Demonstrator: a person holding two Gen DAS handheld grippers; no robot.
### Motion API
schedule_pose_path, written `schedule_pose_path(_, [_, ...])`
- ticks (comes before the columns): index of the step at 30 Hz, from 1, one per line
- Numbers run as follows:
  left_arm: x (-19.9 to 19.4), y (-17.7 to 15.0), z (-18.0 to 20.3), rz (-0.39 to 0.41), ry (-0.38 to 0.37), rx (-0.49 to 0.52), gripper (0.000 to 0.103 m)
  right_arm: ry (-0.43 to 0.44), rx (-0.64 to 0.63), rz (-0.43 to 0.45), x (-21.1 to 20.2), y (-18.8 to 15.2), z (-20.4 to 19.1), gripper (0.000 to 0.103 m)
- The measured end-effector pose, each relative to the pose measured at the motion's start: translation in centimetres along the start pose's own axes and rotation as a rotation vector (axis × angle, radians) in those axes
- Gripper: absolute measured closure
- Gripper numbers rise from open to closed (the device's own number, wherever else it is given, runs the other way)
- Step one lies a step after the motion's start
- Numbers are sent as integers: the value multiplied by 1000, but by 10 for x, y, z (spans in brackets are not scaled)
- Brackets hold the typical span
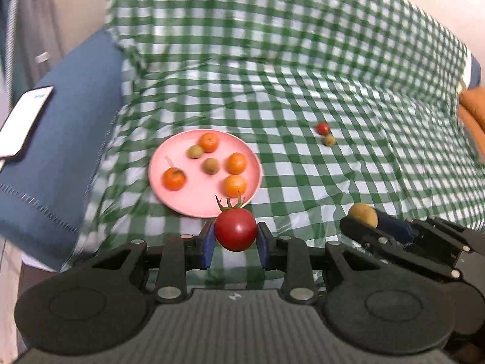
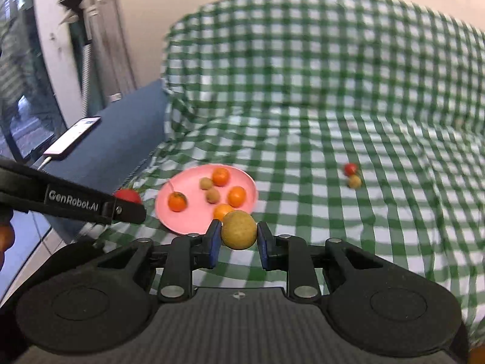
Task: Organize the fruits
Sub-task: 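Carry the yellow-green fruit and red tomato over the pink plate with both tools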
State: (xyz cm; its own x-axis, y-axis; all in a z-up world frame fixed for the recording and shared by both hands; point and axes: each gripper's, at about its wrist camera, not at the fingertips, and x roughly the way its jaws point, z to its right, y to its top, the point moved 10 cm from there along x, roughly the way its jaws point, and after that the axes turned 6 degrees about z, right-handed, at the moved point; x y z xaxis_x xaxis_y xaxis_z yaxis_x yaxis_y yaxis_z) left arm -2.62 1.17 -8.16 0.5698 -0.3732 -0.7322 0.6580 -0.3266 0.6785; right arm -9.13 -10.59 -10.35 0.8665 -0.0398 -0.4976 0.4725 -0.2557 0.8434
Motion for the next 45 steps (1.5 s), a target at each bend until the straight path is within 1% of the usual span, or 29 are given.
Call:
schedule_pose_path(4, [-27,-7,-21,31,22,-43,71,12,-48,57,-19,15,-21,77])
schedule_pose_path(6, [-38,-10,-27,44,23,-58,71,18,-53,63,-29,15,-27,77])
schedule_pose_path(9, [-51,-15,-29,62,23,-68,71,11,-51,62,-38,12,-24,77])
schedule_pose_path(13, [-54,-17,-25,63,19,-74,71,-1,-47,66,-45,11,-22,77])
schedule_pose_path(17, [-57,-16,-25,77,19,-71,71,8,-59,68,-50,10,-24,77])
schedule_pose_path(20, [-57,-17,-28,73,22,-81,71,13,-68,63,-47,10,-26,77])
schedule_pose_path(29, [-42,-12,-40,65,33,-100,71,-3,-96,29,-30,8,-26,77])
schedule_pose_path(33, [-34,-3,-47,68,33,-109,71,-19,-112,16,-18,9,-26,77])
schedule_pose_path(39, [-18,15,-56,79,27,-124,71,-6,-135,9,1,16,-34,77])
schedule_pose_path(45, [11,25,-72,40,47,-142,71,5,-125,-13,30,22,-36,77])
